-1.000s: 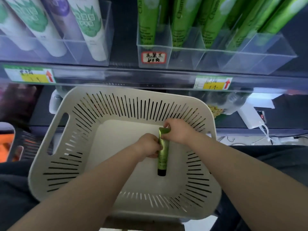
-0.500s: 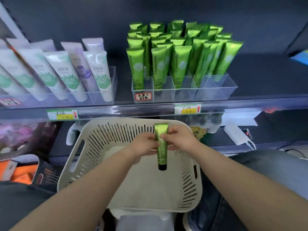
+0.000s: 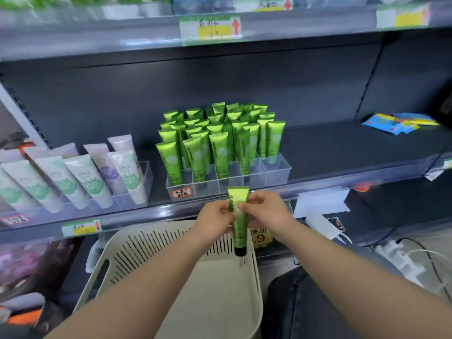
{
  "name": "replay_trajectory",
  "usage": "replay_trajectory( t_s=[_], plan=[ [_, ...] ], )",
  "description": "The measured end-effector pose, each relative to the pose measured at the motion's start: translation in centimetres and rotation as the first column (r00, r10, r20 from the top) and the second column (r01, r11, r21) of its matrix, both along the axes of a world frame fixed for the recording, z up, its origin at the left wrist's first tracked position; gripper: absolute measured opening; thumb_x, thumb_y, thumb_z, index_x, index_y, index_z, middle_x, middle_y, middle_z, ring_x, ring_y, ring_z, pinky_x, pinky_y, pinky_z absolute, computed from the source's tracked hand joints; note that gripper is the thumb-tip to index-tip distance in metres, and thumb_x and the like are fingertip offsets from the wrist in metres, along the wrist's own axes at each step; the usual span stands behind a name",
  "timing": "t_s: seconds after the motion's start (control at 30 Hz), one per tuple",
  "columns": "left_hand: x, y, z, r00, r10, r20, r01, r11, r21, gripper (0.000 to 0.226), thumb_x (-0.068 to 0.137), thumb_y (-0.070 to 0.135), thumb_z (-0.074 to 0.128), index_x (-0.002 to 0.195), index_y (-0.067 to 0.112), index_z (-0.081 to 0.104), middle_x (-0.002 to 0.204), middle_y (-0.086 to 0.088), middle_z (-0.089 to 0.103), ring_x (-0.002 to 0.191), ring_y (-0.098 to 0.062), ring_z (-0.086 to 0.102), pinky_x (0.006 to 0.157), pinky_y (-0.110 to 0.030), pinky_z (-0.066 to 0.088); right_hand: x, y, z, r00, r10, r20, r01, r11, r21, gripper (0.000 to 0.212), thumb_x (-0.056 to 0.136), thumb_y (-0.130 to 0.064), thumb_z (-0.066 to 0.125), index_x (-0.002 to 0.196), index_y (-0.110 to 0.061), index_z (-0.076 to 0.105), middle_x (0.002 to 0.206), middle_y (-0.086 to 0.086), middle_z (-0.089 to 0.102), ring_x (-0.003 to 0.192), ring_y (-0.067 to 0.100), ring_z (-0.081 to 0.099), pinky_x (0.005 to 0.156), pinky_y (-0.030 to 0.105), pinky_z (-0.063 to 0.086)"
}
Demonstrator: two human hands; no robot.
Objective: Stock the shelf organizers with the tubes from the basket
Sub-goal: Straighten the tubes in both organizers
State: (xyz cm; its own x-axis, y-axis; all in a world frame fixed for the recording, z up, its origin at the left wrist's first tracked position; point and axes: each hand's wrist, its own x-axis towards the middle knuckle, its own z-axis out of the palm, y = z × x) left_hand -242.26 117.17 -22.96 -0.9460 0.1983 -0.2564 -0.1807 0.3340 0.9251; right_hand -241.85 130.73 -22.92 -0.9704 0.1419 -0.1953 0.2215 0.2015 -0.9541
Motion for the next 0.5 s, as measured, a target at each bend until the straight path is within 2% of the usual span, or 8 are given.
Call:
replay_trajectory(
  t_s=[0.1,0.2,0.3,0.37,0.5],
  plan=[
    [-0.4,2.1,1.6,0.997,-0.037,-0.071,0.035,0.999,-0.037,0.016,0.091,0.001,0.053,0.101,-0.011,0.058,0.097,-0.03,0.064,0.094,-0.039,0.064,0.087,-0.047,0.054,0.0,2.2,1.4,0.999,-0.02,-0.037,0.019,0.999,-0.04,0.012,0.08,-0.012,0.073,0.078,-0.012,0.061,0.072,0.004,0.062,0.066,0.018,0.062,0.066,0.038,0.059],
    [-1.1,4.0,2.8,0.988,-0.064,-0.14,0.056,0.996,-0.065,0.012,0.09,0.003,0.054,0.094,-0.008,0.057,0.091,-0.029,0.063,0.086,-0.039,0.064,0.085,-0.055,0.052,-0.5,4.4,2.6,0.996,-0.04,-0.081,0.037,0.998,-0.043,0.013,0.079,-0.013,0.074,0.077,-0.012,0.061,0.073,0.005,0.061,0.066,0.018,0.061,0.069,0.04,0.059],
    [-2.0,5.8,3.7,0.977,-0.068,-0.202,0.048,0.993,-0.106,0.017,0.09,0.008,0.056,0.1,-0.006,0.058,0.103,-0.027,0.064,0.098,-0.04,0.062,0.088,-0.054,0.05,-1.4,6.2,3.5,0.99,-0.048,-0.131,0.042,0.998,-0.042,0.016,0.078,-0.013,0.075,0.072,-0.014,0.059,0.071,0.004,0.06,0.063,0.015,0.06,0.064,0.036,0.059],
    [-2.8,6.8,4.2,0.969,-0.059,-0.239,0.032,0.993,-0.115,0.018,0.09,0.009,0.056,0.098,-0.007,0.057,0.103,-0.027,0.063,0.099,-0.04,0.062,0.087,-0.053,0.051,-2.1,7.2,4.1,0.984,-0.073,-0.16,0.068,0.997,-0.036,0.018,0.077,-0.013,0.076,0.071,-0.015,0.059,0.071,0.004,0.061,0.061,0.013,0.061,0.058,0.032,0.058],
    [-4.5,8.3,5.2,0.952,-0.044,-0.304,0.01,0.994,-0.113,0.011,0.089,0.009,0.058,0.092,-0.002,0.06,0.098,-0.022,0.064,0.099,-0.037,0.062,0.09,-0.051,0.05,-3.7,8.4,5.3,0.974,-0.098,-0.206,0.087,0.994,-0.06,0.016,0.077,-0.011,0.075,0.08,-0.007,0.061,0.075,0.008,0.06,0.059,0.013,0.059,0.062,0.035,0.059]
  ],
)
